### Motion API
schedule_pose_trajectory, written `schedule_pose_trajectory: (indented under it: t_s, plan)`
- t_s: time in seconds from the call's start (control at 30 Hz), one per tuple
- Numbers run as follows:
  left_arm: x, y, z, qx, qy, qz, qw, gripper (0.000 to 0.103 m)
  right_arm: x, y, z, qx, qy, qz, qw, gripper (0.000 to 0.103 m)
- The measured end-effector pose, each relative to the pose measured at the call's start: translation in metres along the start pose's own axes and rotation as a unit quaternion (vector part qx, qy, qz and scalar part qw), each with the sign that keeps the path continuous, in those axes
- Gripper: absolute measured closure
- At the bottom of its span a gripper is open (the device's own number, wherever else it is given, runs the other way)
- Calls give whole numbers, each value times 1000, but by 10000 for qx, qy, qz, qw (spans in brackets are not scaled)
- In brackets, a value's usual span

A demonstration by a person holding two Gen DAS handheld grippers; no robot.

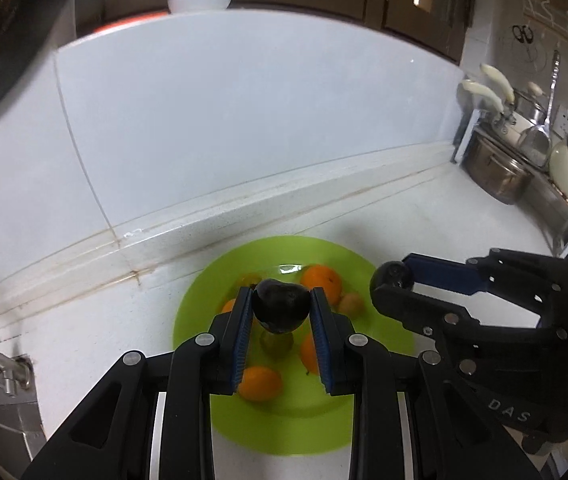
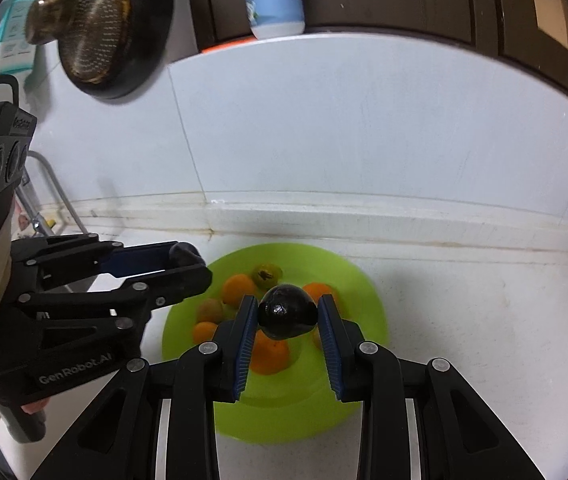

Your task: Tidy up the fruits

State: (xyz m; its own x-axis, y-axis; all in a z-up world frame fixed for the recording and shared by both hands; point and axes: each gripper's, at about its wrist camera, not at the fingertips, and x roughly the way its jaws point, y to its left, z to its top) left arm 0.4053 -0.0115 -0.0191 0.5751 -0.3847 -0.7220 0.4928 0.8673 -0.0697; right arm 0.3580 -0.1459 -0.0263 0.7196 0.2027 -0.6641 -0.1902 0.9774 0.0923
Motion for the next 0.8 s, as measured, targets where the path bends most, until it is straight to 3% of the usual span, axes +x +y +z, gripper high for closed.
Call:
schedule_pose_trajectory:
  t_s: [0.47,0.5,0.57,0.8]
  plan:
    - [56,2,2,-107,609,-283,9977,74,35,-14,-10,237,499,-163,9983,71]
    - [57,1,2,-92,634,-295,9975,70,37,-15,-12,252,537,-178,9981,71]
    - [55,1,1,-73,636,-261,9976,61,38,-17,-15,266,579,-198,9978,71]
    - [28,5,-5,-125,491,156,9986,57,38,-15,-17,333,606,-315,9971,65]
